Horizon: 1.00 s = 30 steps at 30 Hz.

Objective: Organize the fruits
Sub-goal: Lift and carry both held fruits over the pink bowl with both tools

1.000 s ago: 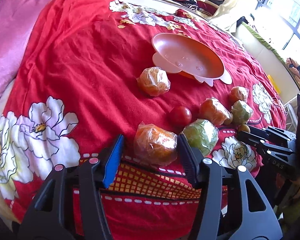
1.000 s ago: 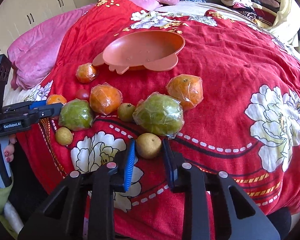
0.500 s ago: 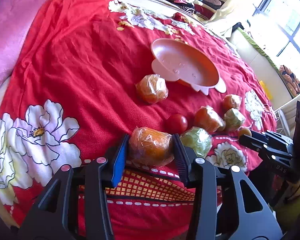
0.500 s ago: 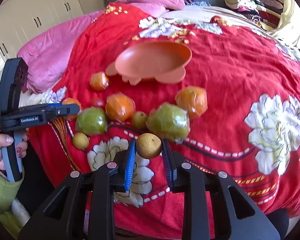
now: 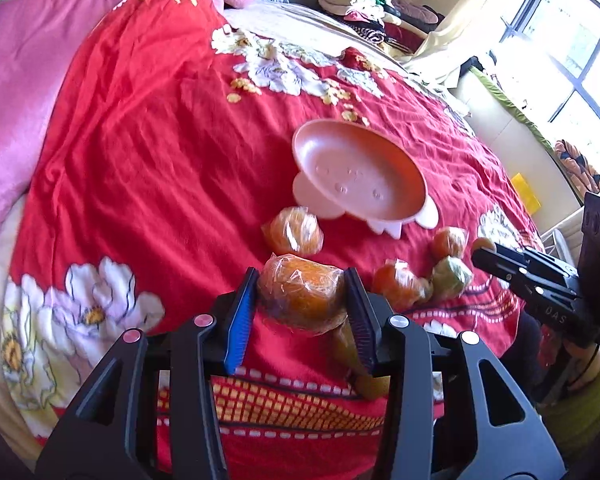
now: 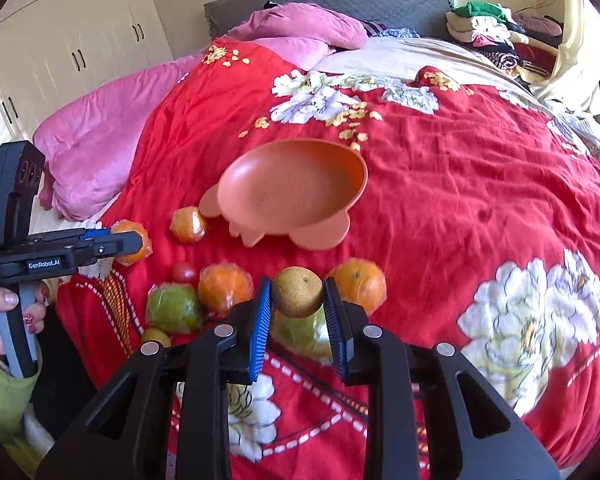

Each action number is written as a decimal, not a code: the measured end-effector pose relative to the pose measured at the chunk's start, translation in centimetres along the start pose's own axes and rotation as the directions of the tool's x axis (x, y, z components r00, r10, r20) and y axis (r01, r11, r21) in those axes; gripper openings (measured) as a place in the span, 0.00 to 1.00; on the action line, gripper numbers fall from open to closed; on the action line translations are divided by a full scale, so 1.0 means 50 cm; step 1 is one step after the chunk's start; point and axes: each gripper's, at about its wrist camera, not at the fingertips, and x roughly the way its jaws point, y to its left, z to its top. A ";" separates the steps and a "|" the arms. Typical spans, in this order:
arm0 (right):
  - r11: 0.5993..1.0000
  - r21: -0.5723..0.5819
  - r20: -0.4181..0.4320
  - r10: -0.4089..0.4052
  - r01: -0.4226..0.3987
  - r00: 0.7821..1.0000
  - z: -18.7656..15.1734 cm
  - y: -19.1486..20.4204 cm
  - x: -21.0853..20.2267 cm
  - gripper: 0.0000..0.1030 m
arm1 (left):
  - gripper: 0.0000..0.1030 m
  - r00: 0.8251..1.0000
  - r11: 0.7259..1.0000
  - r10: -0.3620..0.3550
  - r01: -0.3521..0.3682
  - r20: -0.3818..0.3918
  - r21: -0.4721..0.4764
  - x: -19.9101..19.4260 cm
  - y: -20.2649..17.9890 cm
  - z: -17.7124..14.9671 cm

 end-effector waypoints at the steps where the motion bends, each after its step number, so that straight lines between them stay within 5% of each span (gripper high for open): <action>1: 1.000 -0.003 0.004 -0.003 0.003 1.000 0.005 0.000 0.002 0.24 | 0.34 1.000 1.000 -0.001 0.001 0.003 0.002 0.002 -0.002 0.009; 30: 0.991 -0.131 -0.025 0.002 -0.005 1.000 0.102 0.007 0.123 0.24 | 0.34 0.998 0.998 -0.026 0.030 -0.060 0.061 0.151 -0.054 0.171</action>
